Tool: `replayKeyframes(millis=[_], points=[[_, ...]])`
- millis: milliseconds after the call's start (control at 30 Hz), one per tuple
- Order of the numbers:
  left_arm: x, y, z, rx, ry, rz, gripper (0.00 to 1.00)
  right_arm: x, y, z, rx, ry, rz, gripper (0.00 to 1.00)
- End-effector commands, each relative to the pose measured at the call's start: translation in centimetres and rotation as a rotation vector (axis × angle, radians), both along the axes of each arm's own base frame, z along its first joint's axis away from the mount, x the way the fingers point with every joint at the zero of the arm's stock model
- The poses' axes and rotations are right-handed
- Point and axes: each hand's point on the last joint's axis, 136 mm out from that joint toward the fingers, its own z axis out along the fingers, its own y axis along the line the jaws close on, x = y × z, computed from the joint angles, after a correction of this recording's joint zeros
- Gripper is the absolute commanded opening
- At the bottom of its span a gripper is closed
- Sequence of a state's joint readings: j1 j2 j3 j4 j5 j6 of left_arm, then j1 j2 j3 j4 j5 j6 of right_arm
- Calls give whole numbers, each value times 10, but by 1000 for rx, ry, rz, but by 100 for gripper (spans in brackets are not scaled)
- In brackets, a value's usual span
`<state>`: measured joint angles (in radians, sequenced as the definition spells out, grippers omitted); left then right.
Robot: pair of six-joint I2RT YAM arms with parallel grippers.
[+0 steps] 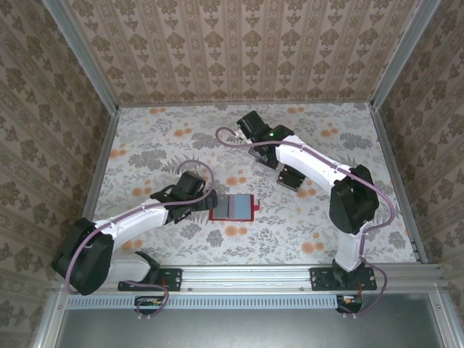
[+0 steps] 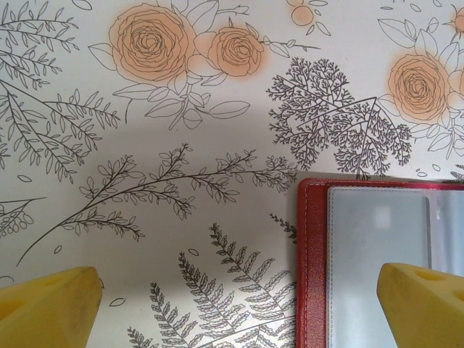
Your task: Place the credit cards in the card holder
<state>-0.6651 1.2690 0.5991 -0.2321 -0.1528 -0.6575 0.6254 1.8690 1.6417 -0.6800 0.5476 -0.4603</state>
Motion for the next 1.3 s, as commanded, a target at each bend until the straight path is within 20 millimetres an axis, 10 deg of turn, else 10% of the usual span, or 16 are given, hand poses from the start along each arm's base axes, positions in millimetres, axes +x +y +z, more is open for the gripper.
replayKeyframes(millis=[0,300,667,1267], points=[[3,2,3,8,-8,0,100,-8,9,49,90,-92,-16,0],[4,12,3,32,-9,20,100,-72,52,67,537,0,-69,0],[-3,19,-2,72,6,-21,100,-150,89,11,1224,365,-253,0],[-15,5,-17,154,25,-106,100,-166,77,-64,1625,502,-472,0]])
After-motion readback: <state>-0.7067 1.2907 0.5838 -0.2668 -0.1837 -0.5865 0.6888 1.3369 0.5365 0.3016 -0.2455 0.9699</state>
